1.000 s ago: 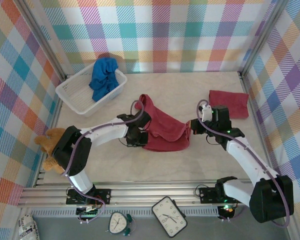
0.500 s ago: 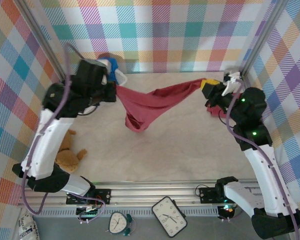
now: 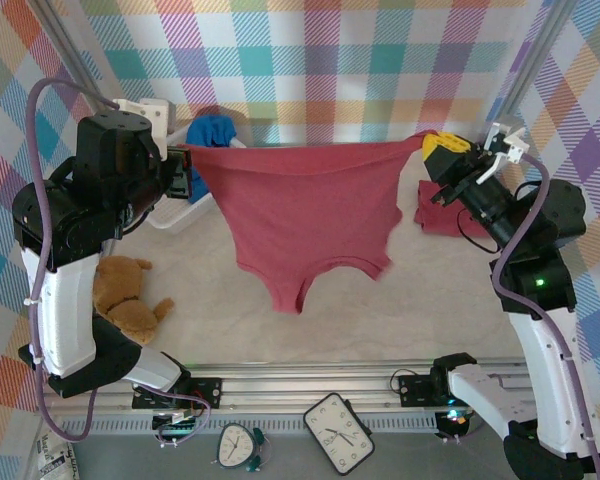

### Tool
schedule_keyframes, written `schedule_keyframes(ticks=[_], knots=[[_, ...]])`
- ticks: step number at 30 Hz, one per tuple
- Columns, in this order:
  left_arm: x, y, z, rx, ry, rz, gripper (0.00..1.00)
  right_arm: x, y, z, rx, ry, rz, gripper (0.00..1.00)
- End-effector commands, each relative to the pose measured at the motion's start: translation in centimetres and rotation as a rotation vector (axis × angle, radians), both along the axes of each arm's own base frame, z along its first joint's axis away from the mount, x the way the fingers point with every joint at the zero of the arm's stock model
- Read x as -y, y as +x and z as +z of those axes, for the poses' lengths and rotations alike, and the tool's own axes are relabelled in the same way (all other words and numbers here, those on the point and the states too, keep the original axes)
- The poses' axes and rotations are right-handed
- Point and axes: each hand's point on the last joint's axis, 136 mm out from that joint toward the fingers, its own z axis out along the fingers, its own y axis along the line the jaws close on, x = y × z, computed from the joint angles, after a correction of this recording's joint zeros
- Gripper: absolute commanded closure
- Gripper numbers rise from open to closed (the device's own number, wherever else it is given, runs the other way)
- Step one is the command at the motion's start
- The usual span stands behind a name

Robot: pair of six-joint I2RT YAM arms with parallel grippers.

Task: Fold and stack the tank tops

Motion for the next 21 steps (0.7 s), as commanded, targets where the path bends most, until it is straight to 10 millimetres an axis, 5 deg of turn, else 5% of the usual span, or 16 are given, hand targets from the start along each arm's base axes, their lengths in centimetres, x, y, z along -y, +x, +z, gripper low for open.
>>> schedule_keyframes(ticks=[1,12,16,21], knots=[[-1.3,0.1,2.0,0.086,0.024,0.044,1.00,0.3,-2.6,3.4,0.103,0.044,0.032,1.00],[-1.8,2.5,3.7,0.176,0.107,0.106,1.00,0.6,-1.3,2.7,0.095,0.051,-0.006,1.00],[-1.6,5.8,2.4,0.142,0.148,0.125,1.00,0.6,2.6,1.1,0.032,0.037,-0.059,1.00],[-0.9,13.3,0.4,0.116,0.124,0.092,1.00,0.0,9.2,-0.7,-0.014,0.006,-0.113,1.00]])
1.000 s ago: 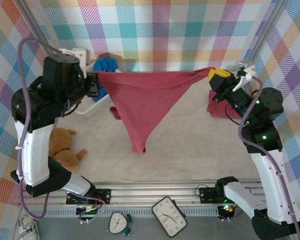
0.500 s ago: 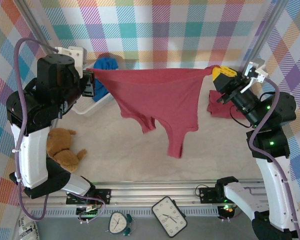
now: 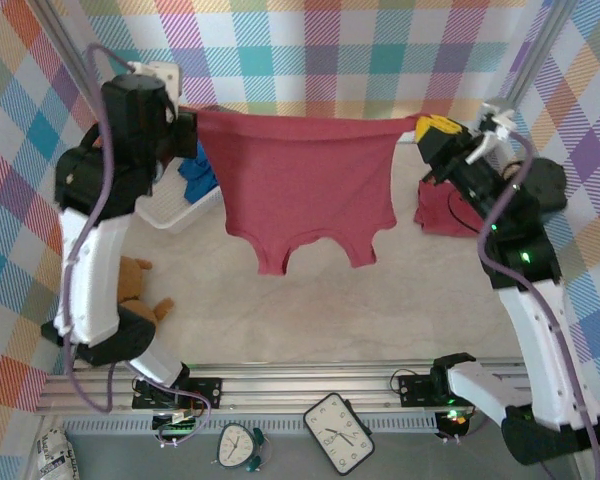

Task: Fold and stack the tank tops

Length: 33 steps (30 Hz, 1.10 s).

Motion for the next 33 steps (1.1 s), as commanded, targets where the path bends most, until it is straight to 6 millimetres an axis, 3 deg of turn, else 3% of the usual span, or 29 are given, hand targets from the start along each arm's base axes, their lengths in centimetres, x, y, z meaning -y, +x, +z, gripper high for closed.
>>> schedule_keyframes(ticks=[1,5,8,10,15,18,21,24,28,29,31,33], knots=[[0.9,5.9,-0.6,0.023,-0.025,-0.049,1.00,0.4,4.7,0.1,0.019,-0.012,-0.075,1.00],[1.1,12.3,-2.7,0.026,-0.066,-0.072,1.00,0.2,11.0,-1.4,-0.019,-0.017,-0.089,1.00],[1.5,15.7,-2.9,0.079,-0.085,-0.098,1.00,0.9,14.9,-1.8,-0.048,0.009,-0.080,1.00],[1.7,17.0,-2.4,0.117,-0.108,-0.125,1.00,1.4,16.5,-1.4,-0.056,0.012,-0.078,1.00],[2.0,17.5,-1.7,0.154,-0.115,-0.164,1.00,2.2,16.7,-0.3,-0.066,-0.024,-0.084,1.00],[2.6,16.6,-2.3,0.110,-0.125,-0.221,1.00,3.4,15.6,-2.0,-0.116,-0.038,-0.117,1.00],[4.1,14.8,-4.5,-0.009,-0.141,-0.306,1.00,4.2,13.9,-4.9,-0.196,-0.050,-0.125,1.00],[4.9,12.0,-8.9,-0.217,-0.173,-0.339,1.00,4.4,11.6,-9.1,-0.306,-0.050,-0.117,1.00],[6.5,7.3,-16.8,-0.406,-0.244,-0.352,1.00,4.1,7.4,-18.0,-0.529,0.001,-0.084,1.00],[6.8,6.0,-20.8,-0.478,-0.267,-0.347,1.00,3.8,6.1,-20.5,-0.594,0.023,-0.064,1.00],[6.3,3.2,-24.8,-0.535,-0.317,-0.294,1.00,3.6,3.8,-25.4,-0.732,0.061,-0.047,1.00],[6.0,0.3,-30.3,-0.651,-0.375,-0.235,1.00,2.6,1.1,-30.3,-0.885,0.127,0.008,1.00]])
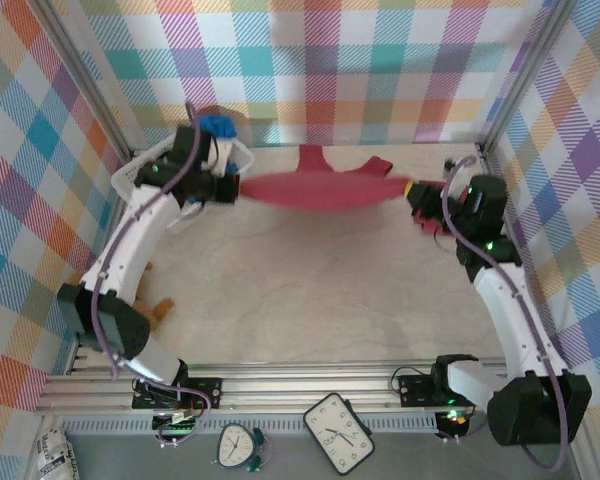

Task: Fold and stack the tank tops

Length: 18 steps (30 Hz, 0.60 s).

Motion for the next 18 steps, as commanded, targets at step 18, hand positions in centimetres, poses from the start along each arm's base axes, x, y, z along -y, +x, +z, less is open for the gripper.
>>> schedule_keyframes(ticks=[18], knots=[[-4.2,-15.2,-18.6,-0.489,0.054,0.357,0.96,-5.0,-18.8,-22.5,-0.849,0.125,0.113,1.00]])
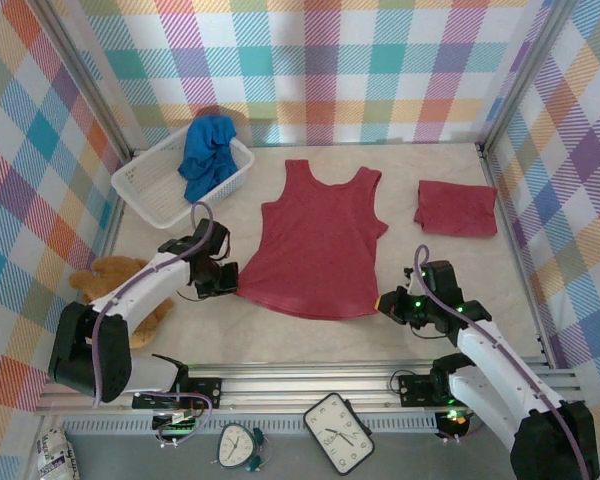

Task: Fold and stack the tank tops

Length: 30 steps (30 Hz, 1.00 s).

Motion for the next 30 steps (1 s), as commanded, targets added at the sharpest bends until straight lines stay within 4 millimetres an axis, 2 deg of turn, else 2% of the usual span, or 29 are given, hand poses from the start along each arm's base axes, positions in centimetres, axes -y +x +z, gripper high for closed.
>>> schedule_keyframes(ticks=[1,7,9,11,14,15,18,21,23,24,26,30], knots=[[-2.1,-2.0,-1.0,-0.063,0.089,0.066,0.96,0.0,-2.3,-1.7,-0.121,-0.003,0.001,1.00],[-3.2,-2.4,-2.1,-0.095,0.153,0.085,0.92,-0.6,-2.8,-2.9,-0.205,0.000,0.031,0.93],[-3.0,-2.7,-2.1,-0.104,0.138,0.082,0.87,-0.6,-3.0,-2.8,-0.218,-0.003,0.041,0.85],[-3.2,-3.4,-1.9,-0.119,0.146,0.081,0.76,-0.6,-2.9,-1.5,-0.194,-0.010,0.056,0.76],[-3.7,-3.9,-0.5,-0.102,0.159,0.092,0.60,0.4,-2.2,1.0,-0.108,-0.080,0.051,0.52],[-3.7,-3.9,0.2,-0.088,0.152,0.096,0.57,0.7,-1.5,2.2,-0.060,-0.104,0.052,0.48],[-1.9,-2.9,2.3,-0.020,0.051,0.099,0.54,1.5,1.9,4.8,0.111,-0.187,0.031,0.42],[2.5,-1.5,3.0,0.019,-0.090,0.057,0.53,0.8,6.6,6.5,0.251,-0.190,0.017,0.38],[5.3,-1.0,2.2,0.012,-0.108,-0.003,0.53,-0.3,10.1,7.3,0.338,-0.175,0.029,0.37],[6.1,-0.9,1.7,0.001,-0.104,-0.023,0.53,-0.7,11.5,7.3,0.354,-0.169,0.031,0.37],[6.6,-0.4,0.0,-0.034,-0.074,-0.040,0.54,-2.1,14.1,6.9,0.363,-0.123,0.067,0.38],[6.0,0.0,-2.9,-0.075,-0.003,-0.051,0.55,-3.8,17.7,4.8,0.337,-0.097,0.118,0.39]])
